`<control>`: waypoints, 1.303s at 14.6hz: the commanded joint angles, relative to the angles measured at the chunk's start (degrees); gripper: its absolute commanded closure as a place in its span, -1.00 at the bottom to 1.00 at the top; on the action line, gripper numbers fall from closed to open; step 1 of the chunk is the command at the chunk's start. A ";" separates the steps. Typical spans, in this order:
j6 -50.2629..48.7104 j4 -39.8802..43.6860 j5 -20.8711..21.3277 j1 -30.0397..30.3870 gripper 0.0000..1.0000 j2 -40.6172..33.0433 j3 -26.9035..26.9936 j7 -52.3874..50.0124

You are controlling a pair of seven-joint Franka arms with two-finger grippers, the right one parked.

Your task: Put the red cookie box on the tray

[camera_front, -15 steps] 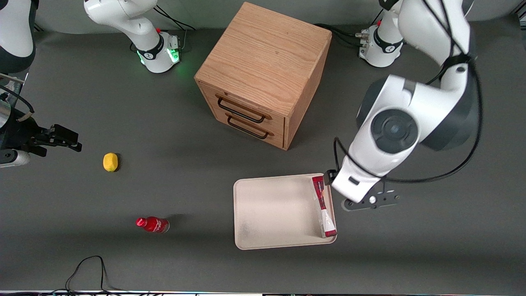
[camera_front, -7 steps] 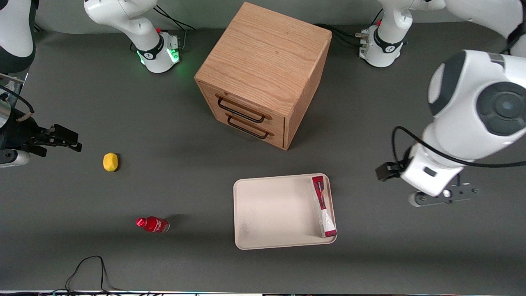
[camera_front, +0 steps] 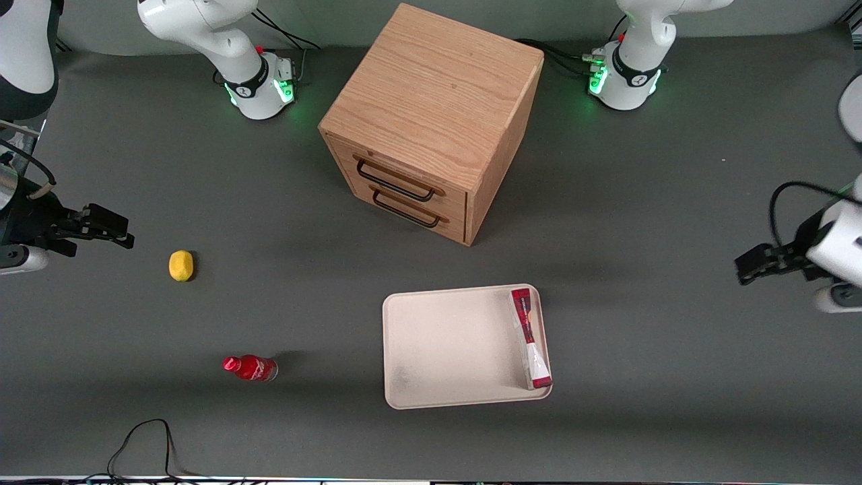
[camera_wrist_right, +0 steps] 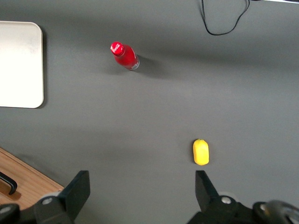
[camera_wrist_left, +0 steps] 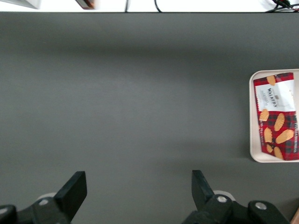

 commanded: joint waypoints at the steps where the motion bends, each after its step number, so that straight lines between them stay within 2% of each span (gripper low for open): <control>1: 1.63 -4.55 -2.54 -1.33 -1.00 -5.29 2.82 2.18; 6: -11.26 4.14 -4.39 -1.34 -1.00 -4.68 2.83 1.83; 13: -13.84 0.91 -3.60 -1.16 -1.00 -6.78 0.63 0.78; 19: -14.71 -0.33 -3.42 -3.79 -1.00 -8.63 3.08 0.34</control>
